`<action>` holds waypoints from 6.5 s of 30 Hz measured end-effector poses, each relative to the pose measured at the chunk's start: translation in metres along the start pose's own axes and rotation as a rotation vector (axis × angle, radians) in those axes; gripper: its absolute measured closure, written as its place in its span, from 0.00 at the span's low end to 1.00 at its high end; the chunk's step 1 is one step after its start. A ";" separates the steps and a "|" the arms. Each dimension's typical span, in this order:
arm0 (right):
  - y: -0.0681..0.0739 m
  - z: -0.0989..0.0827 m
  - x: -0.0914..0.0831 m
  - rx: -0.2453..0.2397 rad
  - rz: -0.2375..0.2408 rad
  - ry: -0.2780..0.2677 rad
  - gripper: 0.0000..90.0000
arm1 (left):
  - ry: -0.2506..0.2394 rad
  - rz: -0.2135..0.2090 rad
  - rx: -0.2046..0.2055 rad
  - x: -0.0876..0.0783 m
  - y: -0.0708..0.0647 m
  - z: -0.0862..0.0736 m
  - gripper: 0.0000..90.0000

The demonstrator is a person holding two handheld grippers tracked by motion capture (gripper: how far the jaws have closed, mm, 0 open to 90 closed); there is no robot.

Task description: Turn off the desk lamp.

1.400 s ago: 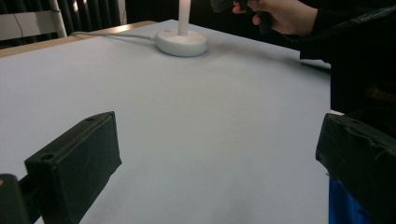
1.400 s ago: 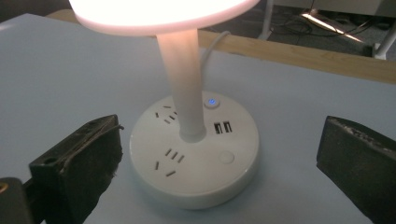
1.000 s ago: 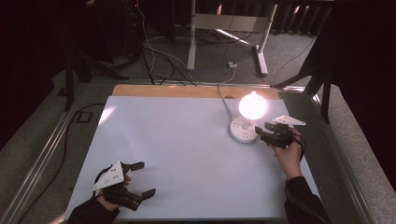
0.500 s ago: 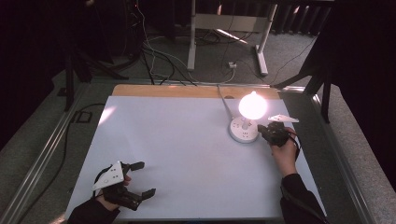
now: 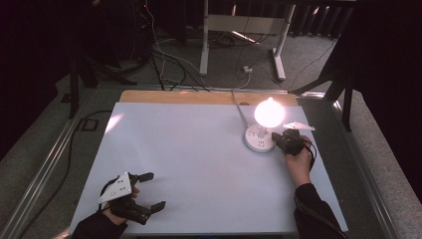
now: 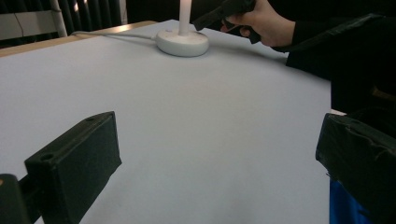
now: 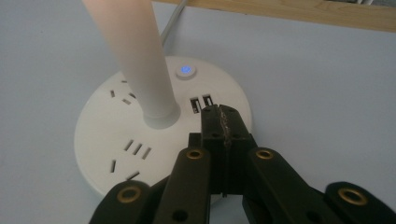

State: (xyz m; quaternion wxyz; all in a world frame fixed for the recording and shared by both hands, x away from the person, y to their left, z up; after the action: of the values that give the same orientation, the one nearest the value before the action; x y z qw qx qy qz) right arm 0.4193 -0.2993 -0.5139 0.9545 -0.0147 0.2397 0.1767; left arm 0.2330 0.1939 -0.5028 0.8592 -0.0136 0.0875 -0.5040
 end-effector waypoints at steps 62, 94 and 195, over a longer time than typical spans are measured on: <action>-0.001 -0.005 0.003 -0.007 0.021 -0.025 1.00 | -0.001 -0.001 -0.005 0.000 0.000 0.000 0.01; -0.001 0.007 -0.004 0.002 0.029 -0.034 1.00 | -0.001 0.001 -0.004 0.000 0.000 0.000 0.01; 0.026 -0.022 -0.079 -0.075 0.239 -0.120 0.00 | -0.017 -0.003 0.000 -0.002 0.000 0.002 0.01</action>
State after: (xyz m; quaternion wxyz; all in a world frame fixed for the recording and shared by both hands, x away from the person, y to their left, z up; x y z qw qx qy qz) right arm 0.3358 -0.3039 -0.4951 0.9381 -0.0110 0.1752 0.2987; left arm 0.2319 0.1954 -0.5009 0.8591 -0.0180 0.0804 -0.5051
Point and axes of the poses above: each handheld gripper's, and its own axes: x roughly forward along the jaws, z roughly out of its top, y roughly to its left, the point moved 2 cm from there along x, roughly forward along the jaws, and after that the axes turned 10 degrees about -y, right-handed, at the moved point
